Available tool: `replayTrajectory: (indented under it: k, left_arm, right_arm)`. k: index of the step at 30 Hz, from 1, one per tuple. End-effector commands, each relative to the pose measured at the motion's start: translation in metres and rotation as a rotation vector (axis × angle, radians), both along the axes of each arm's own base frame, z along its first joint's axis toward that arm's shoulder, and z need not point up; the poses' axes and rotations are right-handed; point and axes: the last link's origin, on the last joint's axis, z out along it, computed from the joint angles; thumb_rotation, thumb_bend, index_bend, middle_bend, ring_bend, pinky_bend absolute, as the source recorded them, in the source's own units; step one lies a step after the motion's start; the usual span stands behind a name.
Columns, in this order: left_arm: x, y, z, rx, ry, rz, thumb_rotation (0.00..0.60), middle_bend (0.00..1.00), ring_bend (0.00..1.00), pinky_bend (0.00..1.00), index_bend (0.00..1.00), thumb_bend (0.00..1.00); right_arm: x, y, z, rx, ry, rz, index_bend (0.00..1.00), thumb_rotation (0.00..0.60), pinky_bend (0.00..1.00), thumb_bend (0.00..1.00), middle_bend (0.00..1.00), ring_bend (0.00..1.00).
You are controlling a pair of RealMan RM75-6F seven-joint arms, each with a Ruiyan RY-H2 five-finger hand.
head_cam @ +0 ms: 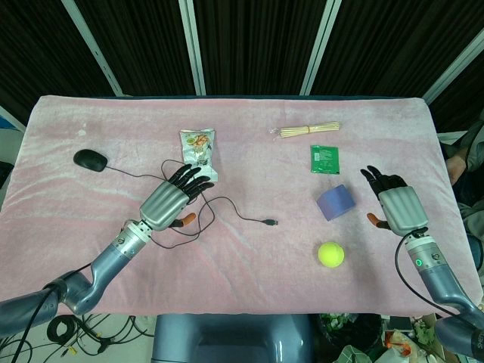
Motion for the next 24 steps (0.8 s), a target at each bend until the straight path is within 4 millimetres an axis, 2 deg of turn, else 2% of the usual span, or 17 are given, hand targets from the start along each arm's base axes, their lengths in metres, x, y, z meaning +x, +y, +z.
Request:
replayTrajectory:
  k: [1,8,15,18,24]
  left_arm:
    - [0.001,0.000,-0.001,0.004,0.013,-0.003,0.600,0.15,0.00,0.02,0.15,0.31]
    - [0.006,-0.002,0.004,0.022,0.046,-0.029,0.600,0.15,0.00,0.03,0.15,0.31]
    - [0.006,-0.013,0.012,0.040,0.078,-0.058,0.600,0.15,0.00,0.03,0.15,0.31]
    - [0.005,-0.013,0.016,0.052,0.100,-0.056,0.600,0.15,0.00,0.03,0.15,0.31]
    - [0.007,-0.012,0.020,0.065,0.073,-0.056,0.600,0.16,0.00,0.07,0.14,0.31]
  right_arm:
    - [0.000,0.002,0.001,-0.002,0.004,0.001,0.00,0.600,0.21,0.16,0.06,0.22]
    - [0.006,0.006,0.002,-0.005,0.008,0.023,0.00,0.600,0.21,0.16,0.06,0.22]
    - [0.005,0.010,0.010,-0.027,-0.022,0.001,0.00,0.600,0.21,0.16,0.06,0.22]
    - [0.004,0.011,0.016,-0.046,-0.046,-0.009,0.00,0.600,0.21,0.16,0.06,0.22]
    - [0.004,0.015,0.014,-0.034,-0.026,0.001,0.00,0.600,0.21,0.16,0.06,0.22]
